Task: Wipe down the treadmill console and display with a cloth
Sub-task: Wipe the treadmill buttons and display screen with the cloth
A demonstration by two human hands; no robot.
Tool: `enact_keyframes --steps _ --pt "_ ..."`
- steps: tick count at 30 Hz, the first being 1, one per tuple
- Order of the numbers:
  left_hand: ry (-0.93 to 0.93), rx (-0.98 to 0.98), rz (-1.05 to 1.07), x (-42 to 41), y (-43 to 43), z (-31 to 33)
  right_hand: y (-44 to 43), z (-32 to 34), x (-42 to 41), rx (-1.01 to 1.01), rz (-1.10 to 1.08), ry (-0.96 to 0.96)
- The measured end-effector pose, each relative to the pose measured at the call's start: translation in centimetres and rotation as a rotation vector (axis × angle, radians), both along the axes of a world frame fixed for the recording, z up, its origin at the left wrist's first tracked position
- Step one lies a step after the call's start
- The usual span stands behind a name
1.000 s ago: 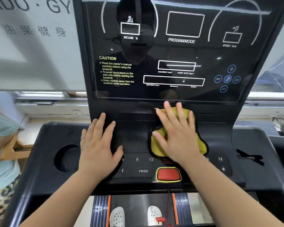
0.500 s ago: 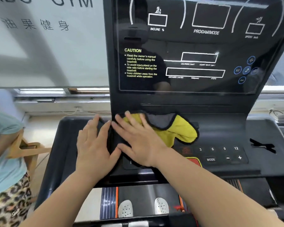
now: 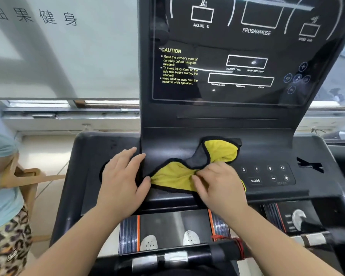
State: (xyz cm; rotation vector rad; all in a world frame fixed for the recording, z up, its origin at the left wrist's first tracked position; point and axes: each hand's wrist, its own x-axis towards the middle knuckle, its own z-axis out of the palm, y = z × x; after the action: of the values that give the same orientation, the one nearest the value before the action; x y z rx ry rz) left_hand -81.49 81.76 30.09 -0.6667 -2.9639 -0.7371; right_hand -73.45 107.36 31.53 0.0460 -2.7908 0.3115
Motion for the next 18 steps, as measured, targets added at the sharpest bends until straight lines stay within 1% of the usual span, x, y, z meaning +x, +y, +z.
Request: enact_keyframes --steps 2,5,7,10,12,14,16,18 --pt "-0.002 -0.001 0.000 -0.1 0.2 -0.2 0.0 -0.2 -0.2 0.045 -0.075 -0.058" --pt "-0.013 0.010 0.008 -0.1 0.5 -0.4 -1.6 0.5 -2.1 0.109 -0.061 -0.186" --pt "-0.022 0.031 0.030 0.0 0.4 -0.3 -3.2 1.1 -4.1 0.113 -0.073 -0.287" --pt "-0.039 0.063 0.076 0.0 0.0 0.0 -5.1 0.4 -5.5 0.162 -0.085 -0.422" --pt "-0.045 0.081 0.104 -0.1 -0.2 0.1 -5.9 -0.6 -4.8 0.218 0.027 -0.469" --pt "-0.055 0.085 0.116 -0.1 -0.2 0.1 -6.0 -1.1 -3.5 0.242 0.213 -0.495" --pt "-0.061 0.084 0.106 0.0 0.0 0.0 -5.1 -1.1 -2.0 0.234 0.408 -0.522" --pt "-0.058 0.085 0.088 0.2 0.2 -0.1 -3.3 -0.8 -0.2 0.197 0.524 -0.554"
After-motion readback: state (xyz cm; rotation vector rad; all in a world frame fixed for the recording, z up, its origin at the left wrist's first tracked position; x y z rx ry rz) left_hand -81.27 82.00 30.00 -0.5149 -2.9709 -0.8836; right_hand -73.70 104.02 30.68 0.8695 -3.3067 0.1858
